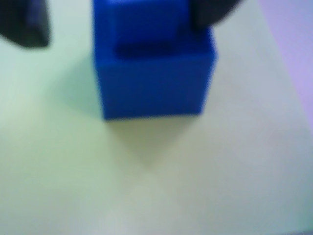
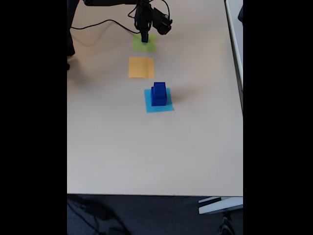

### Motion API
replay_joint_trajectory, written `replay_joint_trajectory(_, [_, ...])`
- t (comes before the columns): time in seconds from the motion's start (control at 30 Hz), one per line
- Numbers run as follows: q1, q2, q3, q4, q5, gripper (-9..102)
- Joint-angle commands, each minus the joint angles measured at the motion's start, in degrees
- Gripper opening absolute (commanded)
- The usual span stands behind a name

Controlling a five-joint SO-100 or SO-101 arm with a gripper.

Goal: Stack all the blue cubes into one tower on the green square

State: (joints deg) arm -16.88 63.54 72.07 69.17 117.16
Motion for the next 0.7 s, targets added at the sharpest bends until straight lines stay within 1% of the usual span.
replay_joint_trajectory(0.0, [-0.2, 1.1, -2.5, -0.5, -1.0, 16])
replay_joint_trajectory(0.2, [0.2, 0.8, -5.1, 0.6, -2.9, 16])
replay_joint_trajectory(0.33, [0.3, -0.8, -10.3, 4.0, -4.2, 16])
replay_joint_trajectory(0.53, [0.5, -5.1, -26.7, 9.6, -7.7, 16])
replay_joint_trajectory(0.67, [2.2, -5.7, -36.1, 9.1, -13.5, 16])
